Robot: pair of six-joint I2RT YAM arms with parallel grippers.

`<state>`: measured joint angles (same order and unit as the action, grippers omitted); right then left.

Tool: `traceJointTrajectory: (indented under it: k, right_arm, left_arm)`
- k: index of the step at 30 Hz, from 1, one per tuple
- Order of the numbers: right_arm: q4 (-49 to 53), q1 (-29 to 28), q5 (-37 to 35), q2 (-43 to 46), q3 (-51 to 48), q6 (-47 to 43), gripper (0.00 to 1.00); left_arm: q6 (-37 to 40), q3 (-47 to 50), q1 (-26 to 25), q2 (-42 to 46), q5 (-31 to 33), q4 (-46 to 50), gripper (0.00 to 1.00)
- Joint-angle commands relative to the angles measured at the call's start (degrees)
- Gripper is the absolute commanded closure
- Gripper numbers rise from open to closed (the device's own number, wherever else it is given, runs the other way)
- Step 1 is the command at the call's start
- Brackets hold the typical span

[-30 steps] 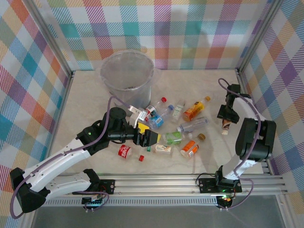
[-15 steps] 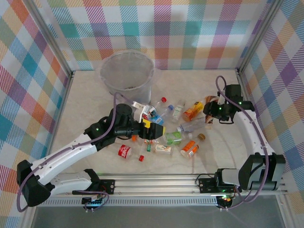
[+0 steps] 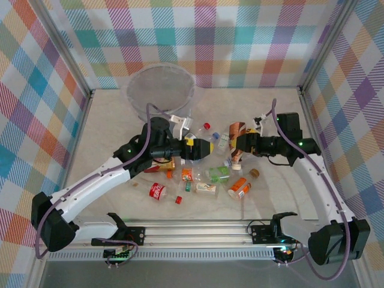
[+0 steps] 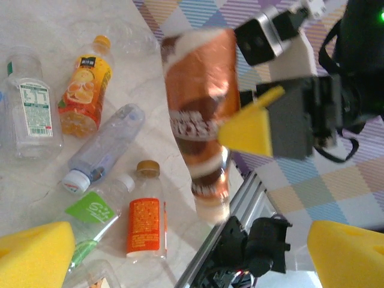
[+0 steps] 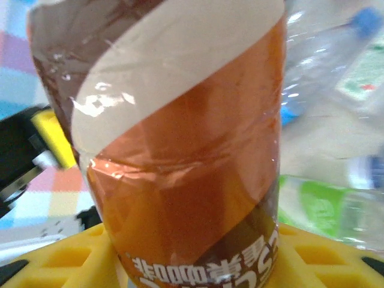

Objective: Put the plastic bottles in the bin

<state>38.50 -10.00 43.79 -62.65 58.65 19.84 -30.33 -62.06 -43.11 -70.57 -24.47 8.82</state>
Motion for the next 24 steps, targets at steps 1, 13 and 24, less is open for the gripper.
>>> traceJointTrajectory:
  k: [1, 13, 24]
  right_arm:
    - [-5.72, -2.62, 10.84, 1.57, -1.06, 3.32, 0.48]
    - [-15.11, -11.12, 16.10, 1.46, -1.24, 9.53, 0.51]
    - [-18.39, -15.09, 14.26, -0.08, -2.13, 11.05, 0.52]
  left_arm:
    - [-1.75, -1.90, 0.66, -0.95, -4.96, -5.83, 0.02]
    - [-4.72, 0.10, 0.71, -2.47, -11.21, -16.90, 0.06]
    - [-7.96, 1.24, 0.58, -2.26, -12.96, -19.98, 0.25]
